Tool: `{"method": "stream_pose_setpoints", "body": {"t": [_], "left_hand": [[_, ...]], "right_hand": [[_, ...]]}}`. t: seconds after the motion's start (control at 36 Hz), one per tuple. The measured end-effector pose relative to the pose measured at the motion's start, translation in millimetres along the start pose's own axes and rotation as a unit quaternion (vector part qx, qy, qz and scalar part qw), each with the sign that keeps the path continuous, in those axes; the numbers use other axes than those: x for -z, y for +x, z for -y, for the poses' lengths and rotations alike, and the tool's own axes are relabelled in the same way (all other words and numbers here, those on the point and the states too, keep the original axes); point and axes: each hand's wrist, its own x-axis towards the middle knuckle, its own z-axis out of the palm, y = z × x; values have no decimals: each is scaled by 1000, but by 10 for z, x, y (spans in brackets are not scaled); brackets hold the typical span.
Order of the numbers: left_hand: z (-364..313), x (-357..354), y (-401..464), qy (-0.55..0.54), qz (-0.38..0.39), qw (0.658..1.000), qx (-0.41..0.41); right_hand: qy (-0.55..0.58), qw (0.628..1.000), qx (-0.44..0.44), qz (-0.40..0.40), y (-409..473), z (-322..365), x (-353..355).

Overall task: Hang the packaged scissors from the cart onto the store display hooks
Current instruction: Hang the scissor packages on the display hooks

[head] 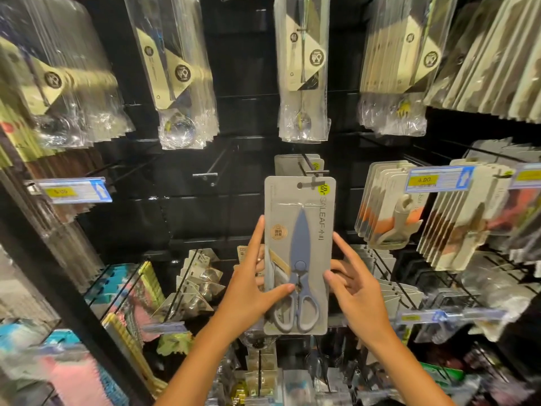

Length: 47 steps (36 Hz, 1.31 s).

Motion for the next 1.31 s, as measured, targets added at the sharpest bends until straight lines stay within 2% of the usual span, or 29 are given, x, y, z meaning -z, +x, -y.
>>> {"method": "stream_pose_setpoints", "body": {"t": [0.44,0.78,1.03,1.25,1.31], "left_hand": [[-7,-116,234,-25,38,998,37],[164,-118,592,22,84,995,54],[201,-120,1082,60,60,992,87],[265,-201,1254,107,20,991,79],[305,-203,1212,120,11,989,83]], "right_hand": [[-16,1000,13,-7,102,-42,204],[-80,995,-10,65,486,-264,130],[-94,988,-27,123,967,-232,22],[-117,986,-18,117,1190,-411,43],[-131,986,-39,99,1157,-442,67]]}}
